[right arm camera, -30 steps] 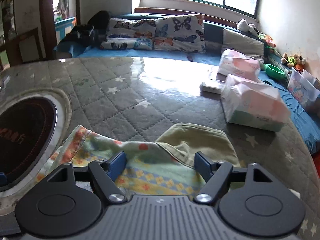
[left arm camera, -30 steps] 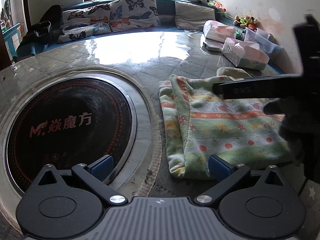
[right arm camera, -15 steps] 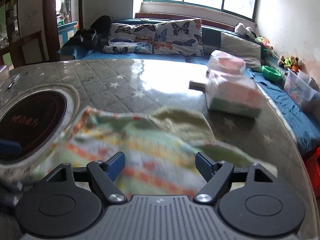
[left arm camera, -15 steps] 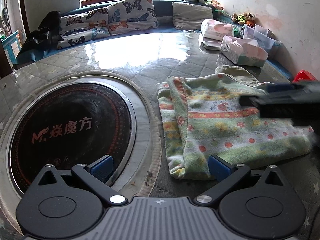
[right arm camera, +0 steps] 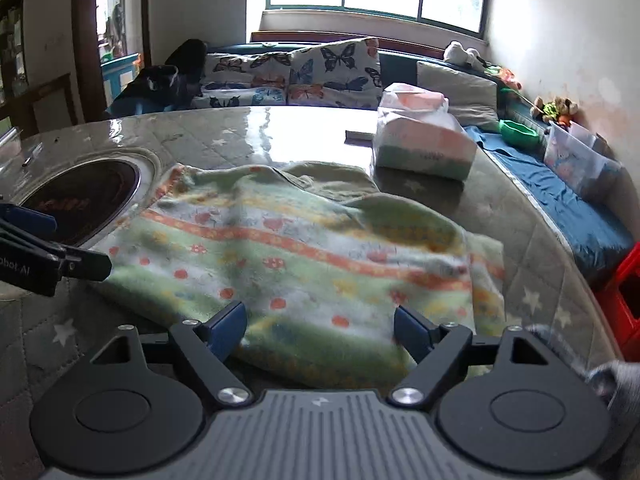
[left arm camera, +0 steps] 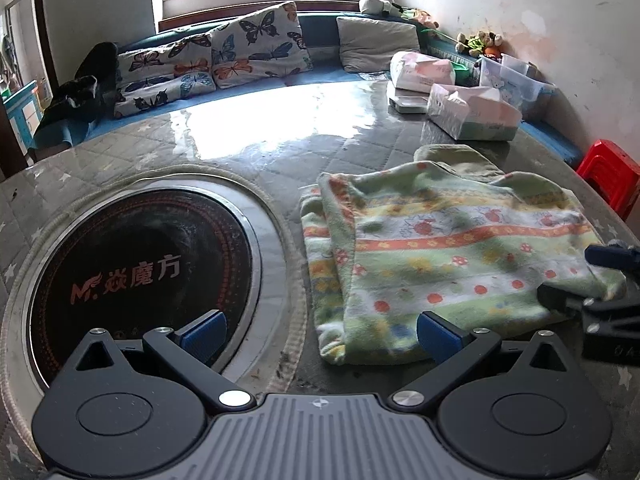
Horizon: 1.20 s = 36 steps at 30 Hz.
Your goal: Fold clothes
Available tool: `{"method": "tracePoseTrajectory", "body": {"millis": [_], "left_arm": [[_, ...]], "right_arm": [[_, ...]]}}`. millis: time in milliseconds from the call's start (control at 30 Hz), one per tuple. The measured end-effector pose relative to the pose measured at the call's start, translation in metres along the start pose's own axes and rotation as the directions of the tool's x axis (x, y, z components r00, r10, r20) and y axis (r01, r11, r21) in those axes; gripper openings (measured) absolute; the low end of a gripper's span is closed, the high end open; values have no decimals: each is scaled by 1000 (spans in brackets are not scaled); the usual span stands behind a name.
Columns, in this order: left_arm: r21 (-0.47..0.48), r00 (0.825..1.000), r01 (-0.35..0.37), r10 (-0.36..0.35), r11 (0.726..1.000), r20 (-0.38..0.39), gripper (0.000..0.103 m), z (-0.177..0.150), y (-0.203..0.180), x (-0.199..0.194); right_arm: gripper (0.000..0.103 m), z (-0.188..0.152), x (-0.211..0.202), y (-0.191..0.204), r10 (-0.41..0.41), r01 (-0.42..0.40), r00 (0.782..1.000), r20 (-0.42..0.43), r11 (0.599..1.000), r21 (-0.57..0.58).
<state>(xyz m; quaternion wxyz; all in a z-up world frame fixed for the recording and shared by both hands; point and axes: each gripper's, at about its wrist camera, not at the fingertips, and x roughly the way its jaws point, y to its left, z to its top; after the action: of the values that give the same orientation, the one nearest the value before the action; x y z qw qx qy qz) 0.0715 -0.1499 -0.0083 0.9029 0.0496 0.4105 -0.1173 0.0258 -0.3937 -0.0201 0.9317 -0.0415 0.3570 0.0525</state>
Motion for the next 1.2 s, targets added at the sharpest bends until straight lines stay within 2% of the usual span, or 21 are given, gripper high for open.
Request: {"method": "tracePoseTrajectory", "body": {"millis": [233, 567, 800, 933, 1200], "left_arm": [[40, 1000, -2, 1, 999, 4, 103, -7, -7, -6], [56, 1000, 8, -8, 998, -1, 103, -21, -10, -17], [59, 1000, 10, -10, 998, -7, 103, -31, -11, -22], [57, 1000, 11, -11, 998, -15, 103, -35, -10, -24], [80, 1000, 11, -9, 997, -26, 103, -42, -15, -27]], "right_arm": [[86, -4, -19, 4, -26, 25, 999, 33, 1000, 14], [92, -19, -30, 8, -32, 30, 999, 22, 996, 82], [97, -25, -35, 14, -42, 40, 999, 17, 995, 87], [102, -28, -37, 17, -51, 50, 999, 13, 995, 90], [103, -37, -43, 17, -59, 57, 998, 7, 989, 134]]}}
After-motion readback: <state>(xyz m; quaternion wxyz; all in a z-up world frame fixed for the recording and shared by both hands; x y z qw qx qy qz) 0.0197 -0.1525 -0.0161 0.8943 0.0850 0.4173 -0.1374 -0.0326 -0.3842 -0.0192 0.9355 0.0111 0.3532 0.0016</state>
